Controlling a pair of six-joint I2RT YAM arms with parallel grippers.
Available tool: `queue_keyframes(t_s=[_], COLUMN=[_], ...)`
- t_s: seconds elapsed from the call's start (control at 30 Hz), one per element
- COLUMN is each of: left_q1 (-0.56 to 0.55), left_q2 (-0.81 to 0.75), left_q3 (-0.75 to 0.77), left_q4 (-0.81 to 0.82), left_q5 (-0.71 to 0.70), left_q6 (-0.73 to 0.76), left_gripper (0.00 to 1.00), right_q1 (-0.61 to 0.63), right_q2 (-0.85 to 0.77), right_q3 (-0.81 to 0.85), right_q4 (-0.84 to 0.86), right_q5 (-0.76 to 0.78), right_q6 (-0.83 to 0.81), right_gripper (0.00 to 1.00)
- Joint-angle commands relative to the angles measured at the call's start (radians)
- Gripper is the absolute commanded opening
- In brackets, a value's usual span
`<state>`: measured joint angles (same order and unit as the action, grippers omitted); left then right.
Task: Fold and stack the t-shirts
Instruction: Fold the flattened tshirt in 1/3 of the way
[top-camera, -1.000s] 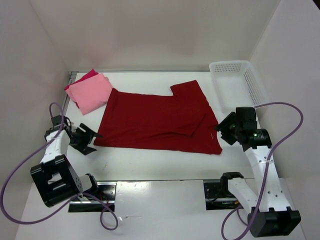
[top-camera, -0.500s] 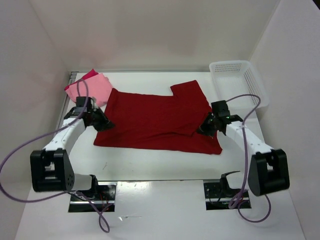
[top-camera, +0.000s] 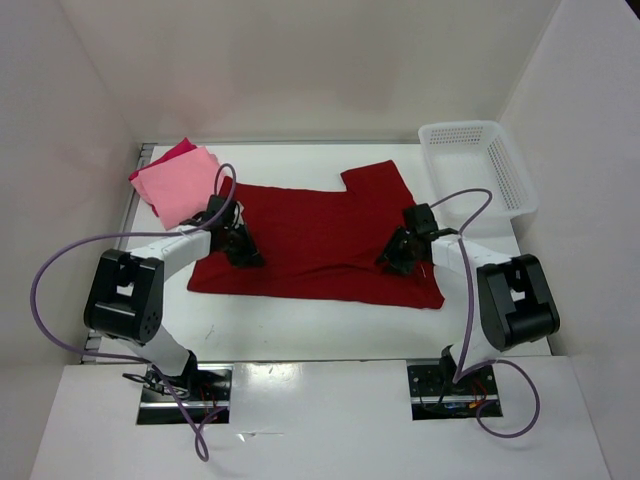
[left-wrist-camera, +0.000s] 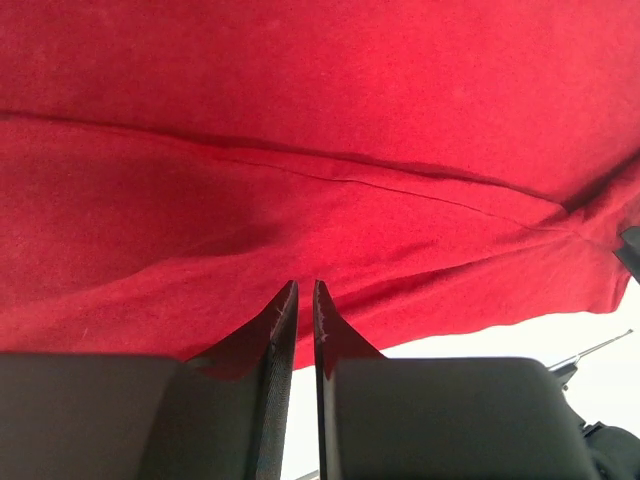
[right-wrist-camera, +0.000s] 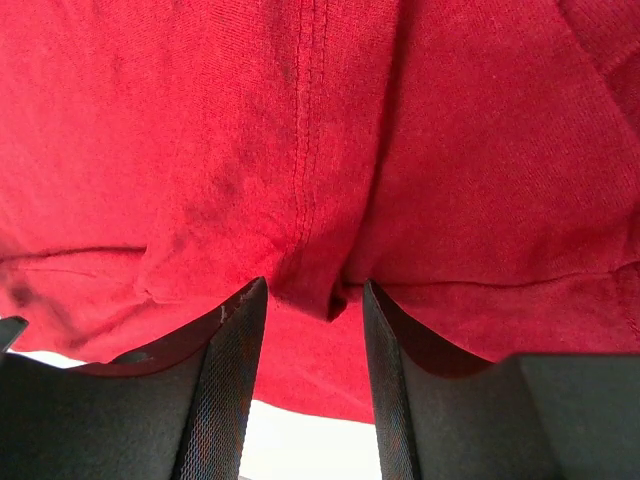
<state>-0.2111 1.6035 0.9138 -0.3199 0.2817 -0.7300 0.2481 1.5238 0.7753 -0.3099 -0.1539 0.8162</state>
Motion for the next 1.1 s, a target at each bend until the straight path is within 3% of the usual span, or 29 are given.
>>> queue_keyframes(t_s=[0.0, 0.13, 0.4, 0.57, 0.73, 0.77, 0.9, 1.07], left_q1=[0.001, 0.001, 0.001, 0.001, -0.008, -0.008, -0.019, -0.074], left_q2=[-0.031, -0.068, -0.056, -0.056, -0.056, -0.056, -0.097, -0.145], left_q3=[-0.02, -0.039, -0.049, -0.049, -0.058, -0.049, -0.039, -0.03], left_q4=[0.015, 0.015, 0.024, 0.024, 0.024, 0.012, -0.013, -0.033], left_q5=[-0.015, -0.006, 0.004, 0.004, 0.004, 0.004, -0.015, -0.071], left_q6=[-0.009, -0.009, -0.019, -0.019, -0.028, -0.028, -0.028, -0.028], left_gripper=[0.17, 0.18, 0.18, 0.18, 0.18, 0.18, 0.21, 0.23], right_q1=[0.02, 0.065, 0.088, 0.088, 0.097, 0.097, 0.121, 0.145], right_q2=[0.006, 0.006, 0.079, 0.119, 0.283, 0.317, 0.313, 0.161], right_q3=[-0.013, -0.034, 0.051, 0.194, 0.402, 0.424, 0.485, 0.388], right_q4=[0.055, 0.055, 0.085, 0.061, 0.04, 0.04, 0.04, 0.064], right_q5=[0.054, 0.054, -0.01, -0.01, -0.029, -0.029, -0.01, 0.001], right_q6=[0.014, 0.028, 0.037, 0.028, 0.028, 0.028, 0.038, 0.05], right_gripper=[0.49, 0.48, 0.14, 0.14, 0.14, 0.15, 0.51, 0.62])
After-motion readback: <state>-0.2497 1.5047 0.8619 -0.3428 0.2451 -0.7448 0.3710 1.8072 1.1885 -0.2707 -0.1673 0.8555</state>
